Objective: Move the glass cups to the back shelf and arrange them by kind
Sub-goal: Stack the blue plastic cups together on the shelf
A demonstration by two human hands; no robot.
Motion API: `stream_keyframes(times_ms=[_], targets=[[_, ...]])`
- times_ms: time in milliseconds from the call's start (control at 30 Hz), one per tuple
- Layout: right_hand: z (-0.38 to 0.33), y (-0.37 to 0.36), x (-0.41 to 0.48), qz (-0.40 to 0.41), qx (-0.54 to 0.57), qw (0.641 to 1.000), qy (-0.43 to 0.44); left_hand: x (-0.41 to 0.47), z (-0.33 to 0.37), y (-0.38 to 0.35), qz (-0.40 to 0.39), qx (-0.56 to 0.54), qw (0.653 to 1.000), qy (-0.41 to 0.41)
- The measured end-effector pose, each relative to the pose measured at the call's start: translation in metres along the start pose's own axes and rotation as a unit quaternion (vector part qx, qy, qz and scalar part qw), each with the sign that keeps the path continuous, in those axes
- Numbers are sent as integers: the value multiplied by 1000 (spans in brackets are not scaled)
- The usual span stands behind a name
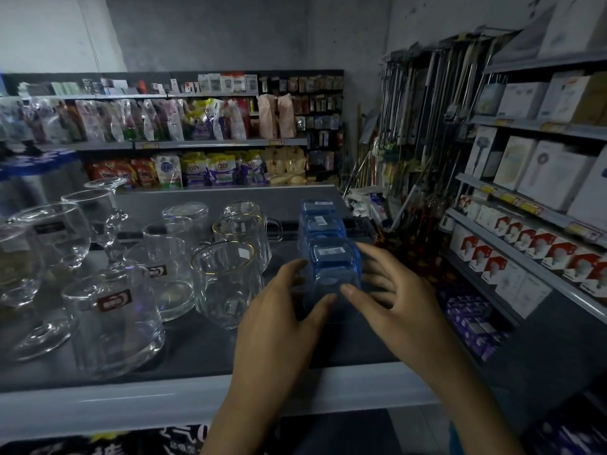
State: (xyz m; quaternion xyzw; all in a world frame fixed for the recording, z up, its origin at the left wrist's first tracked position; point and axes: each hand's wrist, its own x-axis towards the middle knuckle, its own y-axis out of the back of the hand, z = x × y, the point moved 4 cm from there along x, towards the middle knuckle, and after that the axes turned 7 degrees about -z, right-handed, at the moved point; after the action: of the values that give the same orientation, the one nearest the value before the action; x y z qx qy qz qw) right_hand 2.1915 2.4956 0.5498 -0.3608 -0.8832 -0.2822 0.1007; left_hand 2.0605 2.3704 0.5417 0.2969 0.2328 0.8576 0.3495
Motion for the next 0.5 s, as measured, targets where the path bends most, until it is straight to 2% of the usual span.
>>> stream_keyframes(times_ms=[500], targets=[[1,0,0,-4,-4,1000,-1,2,-3,-2,6,-5,1000,-9]])
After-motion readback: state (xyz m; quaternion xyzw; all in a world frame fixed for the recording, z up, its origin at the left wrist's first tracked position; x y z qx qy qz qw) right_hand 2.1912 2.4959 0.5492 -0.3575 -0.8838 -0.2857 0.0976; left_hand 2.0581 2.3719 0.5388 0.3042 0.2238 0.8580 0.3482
